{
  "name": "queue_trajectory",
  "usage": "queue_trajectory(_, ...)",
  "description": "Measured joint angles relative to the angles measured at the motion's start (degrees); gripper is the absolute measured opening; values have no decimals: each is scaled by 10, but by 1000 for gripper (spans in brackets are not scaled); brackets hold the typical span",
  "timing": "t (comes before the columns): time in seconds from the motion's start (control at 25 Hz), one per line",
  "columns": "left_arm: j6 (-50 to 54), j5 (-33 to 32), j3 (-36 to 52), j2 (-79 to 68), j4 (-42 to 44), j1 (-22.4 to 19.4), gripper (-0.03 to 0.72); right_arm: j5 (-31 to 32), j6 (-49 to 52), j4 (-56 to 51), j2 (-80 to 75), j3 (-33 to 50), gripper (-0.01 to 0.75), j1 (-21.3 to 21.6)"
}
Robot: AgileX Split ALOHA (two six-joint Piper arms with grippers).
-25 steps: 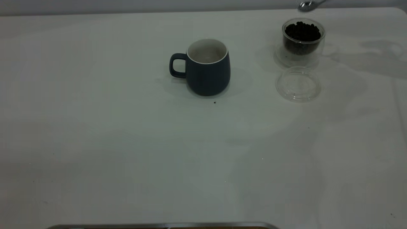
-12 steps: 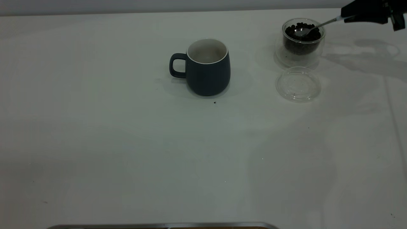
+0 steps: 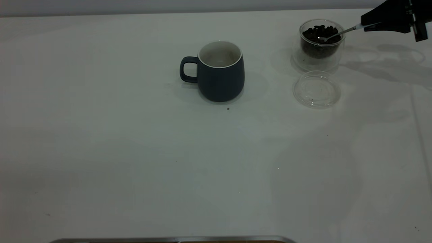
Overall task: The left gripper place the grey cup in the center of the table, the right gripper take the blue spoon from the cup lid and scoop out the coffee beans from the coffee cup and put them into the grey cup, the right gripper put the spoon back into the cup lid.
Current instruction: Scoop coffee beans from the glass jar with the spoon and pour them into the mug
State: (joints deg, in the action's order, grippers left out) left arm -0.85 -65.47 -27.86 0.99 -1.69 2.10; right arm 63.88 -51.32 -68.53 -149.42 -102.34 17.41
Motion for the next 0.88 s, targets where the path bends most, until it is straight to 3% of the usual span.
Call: queue_trajectory(0.88, 0, 0, 0, 0, 0, 0, 337, 29, 27, -45, -1, -1, 97, 51)
